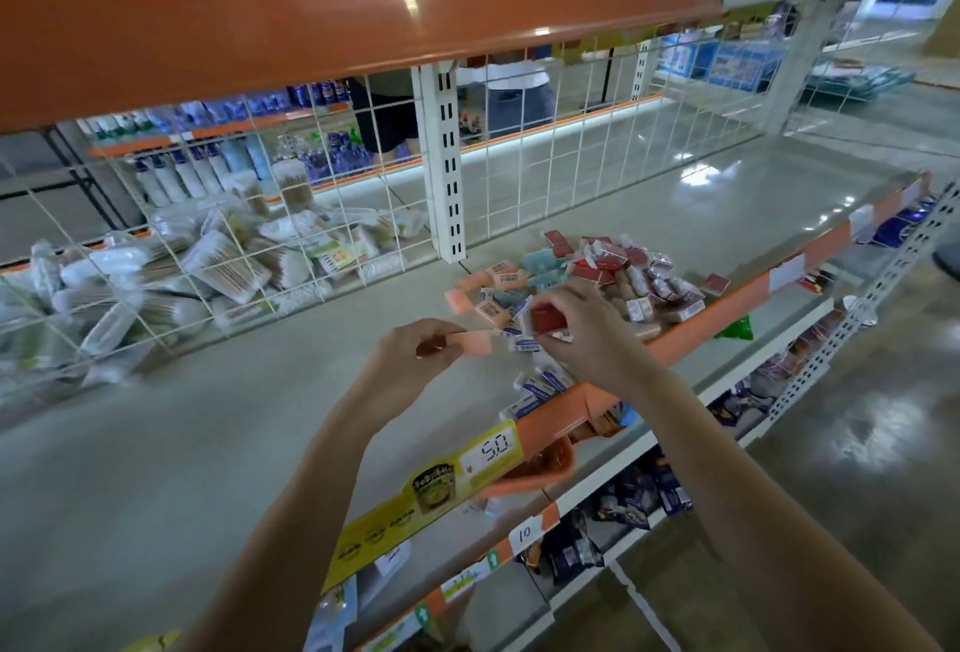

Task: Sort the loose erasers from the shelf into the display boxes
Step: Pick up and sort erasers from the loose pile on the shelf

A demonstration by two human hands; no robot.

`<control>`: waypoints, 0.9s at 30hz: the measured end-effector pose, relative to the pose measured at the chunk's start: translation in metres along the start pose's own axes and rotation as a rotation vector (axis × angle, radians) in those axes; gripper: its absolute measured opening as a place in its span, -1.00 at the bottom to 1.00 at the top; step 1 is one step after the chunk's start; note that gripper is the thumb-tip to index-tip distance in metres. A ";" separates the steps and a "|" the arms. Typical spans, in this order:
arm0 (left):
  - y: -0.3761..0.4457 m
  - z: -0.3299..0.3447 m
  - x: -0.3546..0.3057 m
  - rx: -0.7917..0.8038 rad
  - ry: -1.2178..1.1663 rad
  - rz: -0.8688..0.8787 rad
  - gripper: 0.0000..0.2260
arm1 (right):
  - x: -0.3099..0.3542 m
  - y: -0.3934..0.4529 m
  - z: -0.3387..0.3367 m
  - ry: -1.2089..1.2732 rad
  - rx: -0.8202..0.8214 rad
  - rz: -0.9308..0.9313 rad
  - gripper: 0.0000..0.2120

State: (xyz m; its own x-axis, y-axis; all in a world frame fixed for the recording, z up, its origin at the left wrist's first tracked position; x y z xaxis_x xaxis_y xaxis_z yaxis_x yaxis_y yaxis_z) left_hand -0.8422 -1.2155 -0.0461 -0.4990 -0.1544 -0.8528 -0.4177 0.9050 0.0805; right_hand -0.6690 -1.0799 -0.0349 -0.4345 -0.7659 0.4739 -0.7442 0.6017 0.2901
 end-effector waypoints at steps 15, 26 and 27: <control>-0.135 -0.093 0.031 -0.468 -0.207 -0.150 -0.82 | 0.136 -0.004 0.063 0.706 0.244 -0.048 -0.89; -0.234 -0.178 0.060 -0.606 -0.173 -0.223 -0.82 | 0.262 -0.011 0.123 0.857 0.576 -0.099 -0.80; -0.243 -0.188 0.063 -0.606 -0.171 -0.227 -0.82 | 0.275 -0.013 0.128 0.851 0.589 -0.108 -0.81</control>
State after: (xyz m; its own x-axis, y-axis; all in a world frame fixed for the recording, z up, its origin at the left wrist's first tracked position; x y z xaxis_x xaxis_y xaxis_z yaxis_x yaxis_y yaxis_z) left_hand -0.9152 -1.5196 -0.0227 -0.2419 -0.2047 -0.9485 -0.8756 0.4672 0.1225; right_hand -0.8438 -1.3275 -0.0152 -0.0199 -0.2578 0.9660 -0.9872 0.1582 0.0219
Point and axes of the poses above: each hand's wrist, its own y-axis towards the middle knuckle, its own z-axis out of the palm, x = y × z, the point moved 2 cm from there along y, towards the middle knuckle, and after that the axes turned 2 degrees about z, right-handed, at the moved point
